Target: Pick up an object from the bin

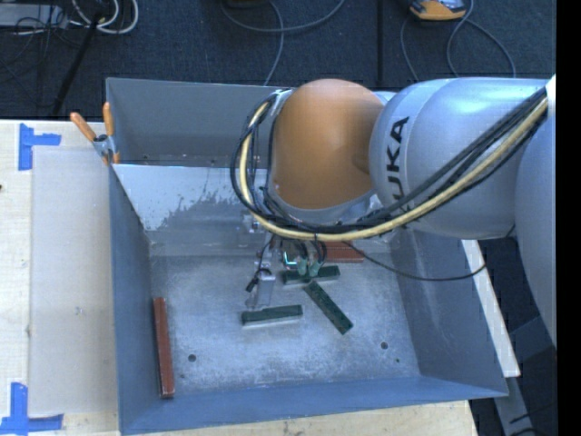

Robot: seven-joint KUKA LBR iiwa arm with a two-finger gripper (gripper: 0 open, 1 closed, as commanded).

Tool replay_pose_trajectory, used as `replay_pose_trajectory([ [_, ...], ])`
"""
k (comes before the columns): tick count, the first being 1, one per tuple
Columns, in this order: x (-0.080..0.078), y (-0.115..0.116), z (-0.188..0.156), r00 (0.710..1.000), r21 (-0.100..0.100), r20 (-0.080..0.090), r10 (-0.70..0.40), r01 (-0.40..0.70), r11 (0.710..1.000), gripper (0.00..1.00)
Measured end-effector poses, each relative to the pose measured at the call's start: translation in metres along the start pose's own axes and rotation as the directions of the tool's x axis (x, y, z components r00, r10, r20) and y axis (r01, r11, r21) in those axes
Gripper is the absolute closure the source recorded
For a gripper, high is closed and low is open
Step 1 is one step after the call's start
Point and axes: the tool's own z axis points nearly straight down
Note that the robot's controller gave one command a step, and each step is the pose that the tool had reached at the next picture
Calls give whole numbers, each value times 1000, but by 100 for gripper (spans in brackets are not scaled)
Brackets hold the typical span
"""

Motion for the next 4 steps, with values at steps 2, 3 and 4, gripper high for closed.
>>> replay_pose_trajectory([
  [2,-2,-1,-5,1000,-1,7,5,-5,1000,0],
  [3,29,-50,141,1000,1,-1,5,-5,1000,0],
  [4,26,-49,136,1000,-2,8,7,-7,1000,100],
])
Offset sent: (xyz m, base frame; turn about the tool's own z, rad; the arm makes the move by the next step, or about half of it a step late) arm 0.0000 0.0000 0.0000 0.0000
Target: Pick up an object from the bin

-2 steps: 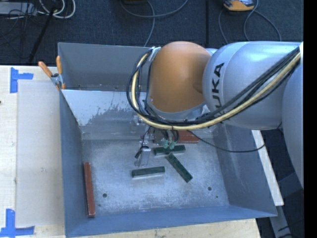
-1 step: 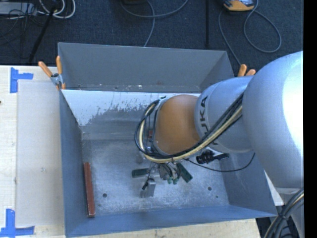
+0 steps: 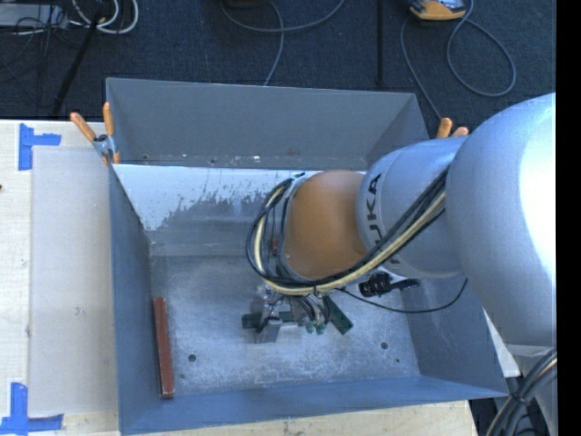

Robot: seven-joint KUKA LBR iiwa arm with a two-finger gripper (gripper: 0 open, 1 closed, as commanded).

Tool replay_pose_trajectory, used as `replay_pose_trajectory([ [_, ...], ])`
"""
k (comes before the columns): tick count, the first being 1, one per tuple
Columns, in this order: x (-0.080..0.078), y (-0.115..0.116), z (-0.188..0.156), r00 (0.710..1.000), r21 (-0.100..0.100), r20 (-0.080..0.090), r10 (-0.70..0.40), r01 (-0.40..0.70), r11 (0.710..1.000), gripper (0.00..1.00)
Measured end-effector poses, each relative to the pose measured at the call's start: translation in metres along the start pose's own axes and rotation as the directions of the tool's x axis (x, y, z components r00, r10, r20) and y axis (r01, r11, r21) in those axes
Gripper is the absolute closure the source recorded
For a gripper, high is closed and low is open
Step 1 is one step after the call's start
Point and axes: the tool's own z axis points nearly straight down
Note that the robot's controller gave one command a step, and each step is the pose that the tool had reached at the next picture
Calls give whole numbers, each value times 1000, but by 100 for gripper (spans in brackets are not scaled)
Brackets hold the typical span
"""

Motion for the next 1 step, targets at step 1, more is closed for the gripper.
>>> replay_pose_trajectory([
  [1,5,10,-120,1000,-1,7,11,-11,1000,100],
])
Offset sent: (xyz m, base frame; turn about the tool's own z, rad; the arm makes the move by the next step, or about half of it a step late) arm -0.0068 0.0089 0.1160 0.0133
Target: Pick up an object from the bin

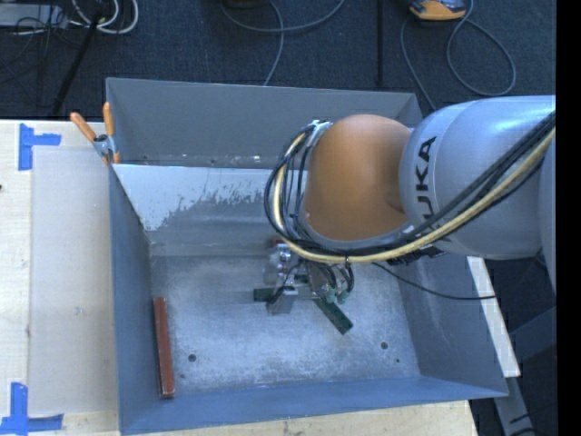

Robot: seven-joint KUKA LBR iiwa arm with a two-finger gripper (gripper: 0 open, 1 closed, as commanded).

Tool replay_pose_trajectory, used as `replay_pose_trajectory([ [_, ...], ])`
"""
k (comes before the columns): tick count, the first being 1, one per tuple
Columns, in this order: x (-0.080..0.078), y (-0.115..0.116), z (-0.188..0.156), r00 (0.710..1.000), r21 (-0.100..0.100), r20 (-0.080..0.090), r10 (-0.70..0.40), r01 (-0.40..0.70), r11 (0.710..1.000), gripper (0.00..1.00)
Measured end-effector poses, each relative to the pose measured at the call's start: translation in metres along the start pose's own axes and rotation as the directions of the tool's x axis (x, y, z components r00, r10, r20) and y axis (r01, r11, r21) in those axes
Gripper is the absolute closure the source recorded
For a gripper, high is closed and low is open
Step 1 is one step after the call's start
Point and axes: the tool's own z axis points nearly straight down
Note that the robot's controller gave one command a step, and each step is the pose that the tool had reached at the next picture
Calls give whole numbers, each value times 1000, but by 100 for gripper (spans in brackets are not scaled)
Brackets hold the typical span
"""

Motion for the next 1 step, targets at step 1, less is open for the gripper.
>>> replay_pose_trajectory([
  [1,-15,2,-52,999,1,-1,33,-33,999,100],
])
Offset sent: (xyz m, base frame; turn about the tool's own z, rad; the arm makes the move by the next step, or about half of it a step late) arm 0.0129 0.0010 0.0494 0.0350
